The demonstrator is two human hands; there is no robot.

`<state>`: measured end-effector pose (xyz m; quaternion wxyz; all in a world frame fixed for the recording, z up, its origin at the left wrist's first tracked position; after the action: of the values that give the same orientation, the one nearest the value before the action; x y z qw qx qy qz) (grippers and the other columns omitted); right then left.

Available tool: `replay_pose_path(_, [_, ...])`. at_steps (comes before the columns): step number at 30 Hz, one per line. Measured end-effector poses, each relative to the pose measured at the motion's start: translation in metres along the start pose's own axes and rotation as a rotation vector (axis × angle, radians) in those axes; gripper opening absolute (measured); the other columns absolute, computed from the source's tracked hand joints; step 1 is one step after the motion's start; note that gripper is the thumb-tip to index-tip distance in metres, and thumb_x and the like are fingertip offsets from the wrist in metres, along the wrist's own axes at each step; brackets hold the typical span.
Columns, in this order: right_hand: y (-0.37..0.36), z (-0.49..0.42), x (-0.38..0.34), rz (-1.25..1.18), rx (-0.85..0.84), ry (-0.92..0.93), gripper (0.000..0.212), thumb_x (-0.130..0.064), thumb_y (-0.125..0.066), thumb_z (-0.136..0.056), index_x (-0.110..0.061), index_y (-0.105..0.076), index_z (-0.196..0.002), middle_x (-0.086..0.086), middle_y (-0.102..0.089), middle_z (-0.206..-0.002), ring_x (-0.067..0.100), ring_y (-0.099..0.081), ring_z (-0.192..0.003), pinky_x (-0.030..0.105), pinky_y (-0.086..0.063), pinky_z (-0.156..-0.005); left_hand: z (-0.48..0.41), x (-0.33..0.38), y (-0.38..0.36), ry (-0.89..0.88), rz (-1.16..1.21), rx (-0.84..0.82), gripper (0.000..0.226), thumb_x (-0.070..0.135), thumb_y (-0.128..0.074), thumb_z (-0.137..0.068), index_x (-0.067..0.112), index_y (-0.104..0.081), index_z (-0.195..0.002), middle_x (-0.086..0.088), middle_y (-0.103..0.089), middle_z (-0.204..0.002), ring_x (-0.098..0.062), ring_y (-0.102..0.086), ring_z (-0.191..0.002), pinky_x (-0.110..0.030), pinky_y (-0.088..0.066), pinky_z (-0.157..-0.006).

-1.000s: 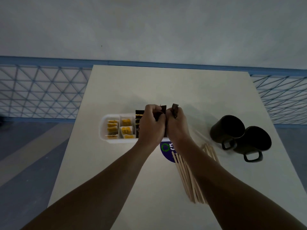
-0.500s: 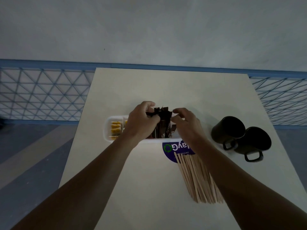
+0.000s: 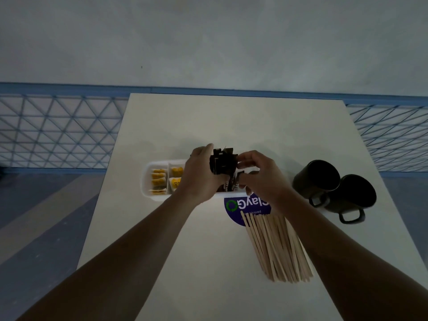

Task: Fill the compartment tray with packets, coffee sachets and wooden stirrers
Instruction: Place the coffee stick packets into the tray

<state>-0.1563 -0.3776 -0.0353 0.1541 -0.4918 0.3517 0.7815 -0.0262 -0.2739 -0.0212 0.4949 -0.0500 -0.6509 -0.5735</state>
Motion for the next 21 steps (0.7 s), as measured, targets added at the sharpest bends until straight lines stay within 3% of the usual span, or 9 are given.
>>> replay_pose_path(5, [-0.002,-0.011,0.001,0.077,0.132,0.035,0.021,-0.012,-0.071,-0.089,-0.02,-0.067,-0.107,-0.004,-0.072,-0.092,0.017,-0.072,-0.074,0.033,-0.062,-0.066,-0.006,0.005,0.003,-0.008,0.007,0.044,0.048,0.022,-0.074,-0.083,0.01,-0.059,-0.127,-0.008,-0.067,-0.12,-0.025,-0.06,-0.111,-0.023,-0.039,-0.08])
replay_pose_path(8, [-0.007,-0.017,0.0,0.111,0.139,0.061,0.018,-0.015,-0.07,-0.09,-0.021,-0.069,-0.107,-0.005,-0.073,-0.09,0.014,-0.072,-0.077,0.032,-0.061,-0.072,-0.011,0.004,0.002,-0.022,0.031,0.055,0.041,0.017,-0.073,-0.083,0.013,-0.064,-0.123,-0.007,-0.07,-0.114,-0.024,-0.063,-0.106,-0.021,-0.04,-0.08])
replay_pose_path(11, [-0.012,-0.019,0.001,0.159,0.154,0.077,0.019,-0.015,-0.069,-0.091,-0.022,-0.07,-0.108,-0.005,-0.073,-0.089,0.012,-0.07,-0.077,0.02,-0.055,-0.064,-0.016,0.001,-0.001,-0.02,0.038,0.074,0.045,0.013,-0.072,-0.083,0.015,-0.062,-0.128,-0.007,-0.068,-0.12,-0.023,-0.063,-0.11,-0.022,-0.042,-0.089])
replay_pose_path(15, [-0.015,-0.019,0.006,0.171,0.174,0.049,0.017,-0.015,-0.071,-0.088,-0.018,-0.07,-0.104,-0.004,-0.072,-0.078,0.011,-0.068,-0.066,0.006,-0.041,-0.047,-0.017,-0.001,-0.001,-0.007,0.05,0.094,0.045,0.009,-0.073,-0.083,0.014,-0.063,-0.127,-0.006,-0.067,-0.121,-0.021,-0.062,-0.112,-0.018,-0.042,-0.087])
replay_pose_path(17, [-0.014,-0.017,0.006,0.166,0.172,0.043,0.017,-0.015,-0.073,-0.087,-0.019,-0.07,-0.103,-0.004,-0.072,-0.076,0.011,-0.069,-0.064,0.008,-0.045,-0.049,-0.017,-0.002,-0.001,-0.002,0.052,0.091,0.047,0.009,-0.073,-0.082,0.015,-0.062,-0.128,-0.006,-0.066,-0.123,-0.021,-0.061,-0.114,-0.017,-0.041,-0.086])
replay_pose_path(21, [-0.009,-0.012,0.006,0.176,0.176,0.039,0.019,-0.018,-0.076,-0.085,-0.02,-0.07,-0.103,-0.003,-0.073,-0.083,0.016,-0.071,-0.074,0.031,-0.059,-0.067,-0.01,-0.001,0.003,0.022,0.085,0.125,0.054,0.01,-0.074,-0.081,0.017,-0.058,-0.132,-0.003,-0.063,-0.129,-0.02,-0.062,-0.112,-0.018,-0.046,-0.089])
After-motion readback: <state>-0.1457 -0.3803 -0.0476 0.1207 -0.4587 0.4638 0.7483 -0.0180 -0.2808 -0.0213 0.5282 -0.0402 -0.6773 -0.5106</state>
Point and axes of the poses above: each hand's wrist, its own z-axis away from the middle knuckle, its own y-axis out of the back of the hand, x = y × z, the point moved 2 cm from there along -z, towards the middle knuckle
